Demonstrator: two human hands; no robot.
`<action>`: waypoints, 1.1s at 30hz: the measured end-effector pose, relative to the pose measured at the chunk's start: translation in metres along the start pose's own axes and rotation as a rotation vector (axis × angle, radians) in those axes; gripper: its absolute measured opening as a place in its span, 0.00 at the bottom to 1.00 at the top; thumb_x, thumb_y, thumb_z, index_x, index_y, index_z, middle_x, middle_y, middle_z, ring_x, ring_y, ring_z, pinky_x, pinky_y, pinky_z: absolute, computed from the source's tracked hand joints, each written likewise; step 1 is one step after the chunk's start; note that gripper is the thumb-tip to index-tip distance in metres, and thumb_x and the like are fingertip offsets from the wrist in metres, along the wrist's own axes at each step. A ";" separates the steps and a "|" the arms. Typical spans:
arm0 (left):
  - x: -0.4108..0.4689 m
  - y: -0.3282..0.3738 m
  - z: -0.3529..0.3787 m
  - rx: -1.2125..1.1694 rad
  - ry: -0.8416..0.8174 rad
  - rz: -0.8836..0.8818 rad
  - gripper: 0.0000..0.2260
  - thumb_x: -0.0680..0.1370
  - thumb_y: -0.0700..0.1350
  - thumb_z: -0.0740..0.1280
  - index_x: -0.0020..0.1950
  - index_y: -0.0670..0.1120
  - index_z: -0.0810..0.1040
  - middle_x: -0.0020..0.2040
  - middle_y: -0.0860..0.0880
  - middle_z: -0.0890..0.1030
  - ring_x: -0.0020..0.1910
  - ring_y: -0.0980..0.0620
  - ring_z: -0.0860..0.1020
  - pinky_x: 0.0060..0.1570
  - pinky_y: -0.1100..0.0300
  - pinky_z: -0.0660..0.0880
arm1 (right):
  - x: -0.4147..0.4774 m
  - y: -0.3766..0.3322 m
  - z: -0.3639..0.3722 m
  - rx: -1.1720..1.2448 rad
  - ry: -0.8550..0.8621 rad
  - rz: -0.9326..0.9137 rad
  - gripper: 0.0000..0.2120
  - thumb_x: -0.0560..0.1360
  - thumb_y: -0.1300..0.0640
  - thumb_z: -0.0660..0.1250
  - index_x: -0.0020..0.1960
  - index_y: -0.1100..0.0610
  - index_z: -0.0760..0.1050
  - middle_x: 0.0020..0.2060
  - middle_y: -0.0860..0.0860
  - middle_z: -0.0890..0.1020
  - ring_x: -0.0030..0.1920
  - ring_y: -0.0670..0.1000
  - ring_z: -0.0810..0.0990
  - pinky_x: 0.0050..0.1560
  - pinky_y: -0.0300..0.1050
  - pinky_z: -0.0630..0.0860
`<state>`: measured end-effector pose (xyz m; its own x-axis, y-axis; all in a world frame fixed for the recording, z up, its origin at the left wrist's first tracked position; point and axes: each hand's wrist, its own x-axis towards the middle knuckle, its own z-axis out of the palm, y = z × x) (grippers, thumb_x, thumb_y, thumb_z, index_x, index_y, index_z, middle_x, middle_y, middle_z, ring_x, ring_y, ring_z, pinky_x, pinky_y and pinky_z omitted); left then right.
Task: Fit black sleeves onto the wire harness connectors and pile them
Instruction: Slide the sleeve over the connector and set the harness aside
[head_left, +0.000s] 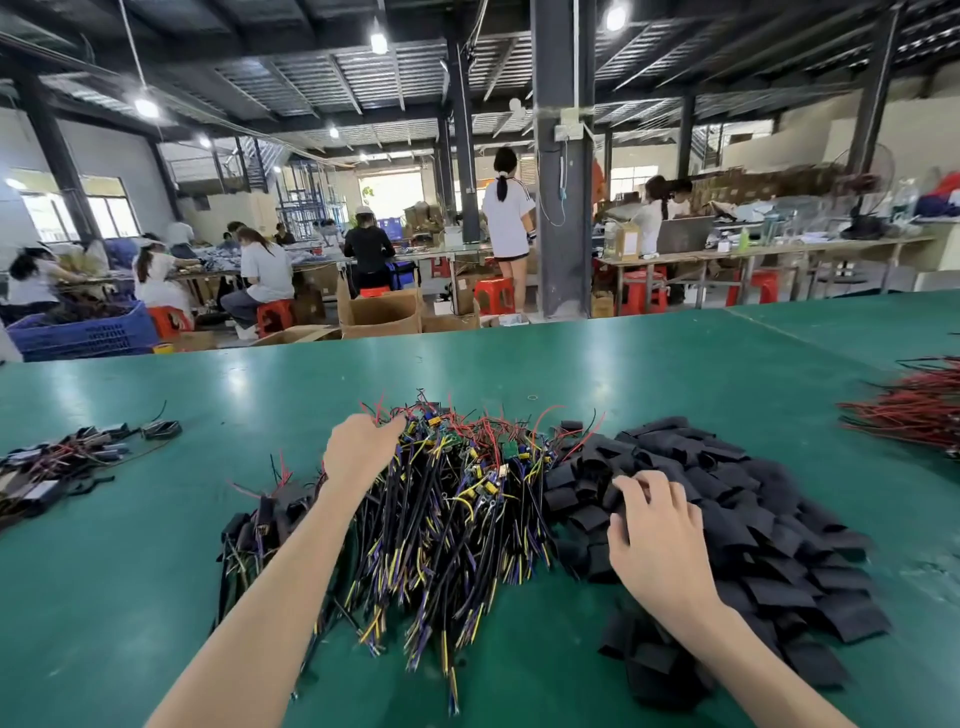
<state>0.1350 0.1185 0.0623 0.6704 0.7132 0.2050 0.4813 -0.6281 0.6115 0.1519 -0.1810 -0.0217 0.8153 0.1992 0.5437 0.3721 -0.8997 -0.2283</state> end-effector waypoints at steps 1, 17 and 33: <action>0.001 0.002 0.000 -0.025 0.017 -0.024 0.16 0.76 0.52 0.66 0.38 0.40 0.74 0.35 0.44 0.76 0.37 0.46 0.76 0.41 0.56 0.74 | 0.001 0.002 0.000 -0.009 -0.026 0.027 0.16 0.70 0.59 0.69 0.58 0.59 0.76 0.54 0.56 0.76 0.54 0.60 0.74 0.52 0.55 0.71; -0.021 0.071 -0.099 -0.644 -0.134 0.236 0.06 0.71 0.39 0.70 0.34 0.44 0.76 0.28 0.52 0.73 0.26 0.58 0.68 0.27 0.67 0.64 | 0.002 0.002 0.020 0.077 -0.294 -0.428 0.18 0.79 0.46 0.55 0.68 0.47 0.67 0.61 0.43 0.73 0.64 0.48 0.66 0.63 0.43 0.58; -0.091 -0.025 0.003 0.315 -0.084 0.678 0.16 0.70 0.30 0.58 0.48 0.50 0.64 0.49 0.53 0.73 0.46 0.53 0.71 0.49 0.61 0.65 | 0.003 0.001 0.033 0.096 -0.257 -0.407 0.17 0.81 0.48 0.54 0.68 0.51 0.64 0.61 0.46 0.69 0.62 0.50 0.65 0.60 0.42 0.61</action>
<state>0.0637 0.0687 0.0256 0.9120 0.1201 0.3921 0.0780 -0.9895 0.1216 0.1694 -0.1688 -0.0466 0.6736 0.6278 0.3901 0.7128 -0.6914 -0.1181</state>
